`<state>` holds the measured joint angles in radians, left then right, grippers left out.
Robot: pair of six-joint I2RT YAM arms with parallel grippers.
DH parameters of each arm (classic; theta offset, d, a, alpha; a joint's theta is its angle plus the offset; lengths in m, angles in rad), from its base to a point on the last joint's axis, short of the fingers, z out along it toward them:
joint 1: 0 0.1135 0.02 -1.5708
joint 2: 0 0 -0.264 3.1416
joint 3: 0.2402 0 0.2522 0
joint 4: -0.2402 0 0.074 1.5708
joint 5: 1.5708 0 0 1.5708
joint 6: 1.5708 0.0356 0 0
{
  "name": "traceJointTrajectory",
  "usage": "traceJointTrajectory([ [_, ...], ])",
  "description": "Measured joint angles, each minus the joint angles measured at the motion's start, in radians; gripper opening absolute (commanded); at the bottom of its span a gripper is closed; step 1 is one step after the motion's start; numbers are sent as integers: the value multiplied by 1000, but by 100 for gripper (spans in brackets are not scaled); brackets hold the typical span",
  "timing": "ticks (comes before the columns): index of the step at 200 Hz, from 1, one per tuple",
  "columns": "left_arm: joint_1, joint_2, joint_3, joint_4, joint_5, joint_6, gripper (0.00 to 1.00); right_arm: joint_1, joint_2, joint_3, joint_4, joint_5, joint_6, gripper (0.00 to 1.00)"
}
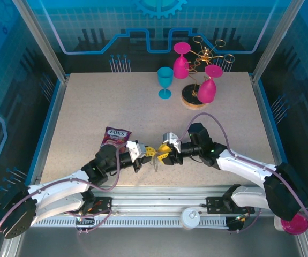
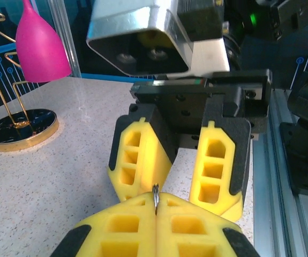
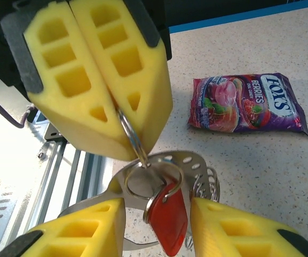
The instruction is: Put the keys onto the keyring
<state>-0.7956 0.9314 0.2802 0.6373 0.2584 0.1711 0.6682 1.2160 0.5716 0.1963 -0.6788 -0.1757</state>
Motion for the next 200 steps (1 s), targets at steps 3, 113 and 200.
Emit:
traceJointTrajectory([
  [3, 0, 1, -1, 3, 0, -3, 0, 0, 0, -2, 2, 1, 0, 39],
  [113, 0, 17, -8, 57, -3, -42, 0, 0, 46, -39, 173, 59, 41, 13],
  [200, 1, 17, -8, 16, -30, -12, 0, 2, -87, 20, -95, 150, -72, 0],
])
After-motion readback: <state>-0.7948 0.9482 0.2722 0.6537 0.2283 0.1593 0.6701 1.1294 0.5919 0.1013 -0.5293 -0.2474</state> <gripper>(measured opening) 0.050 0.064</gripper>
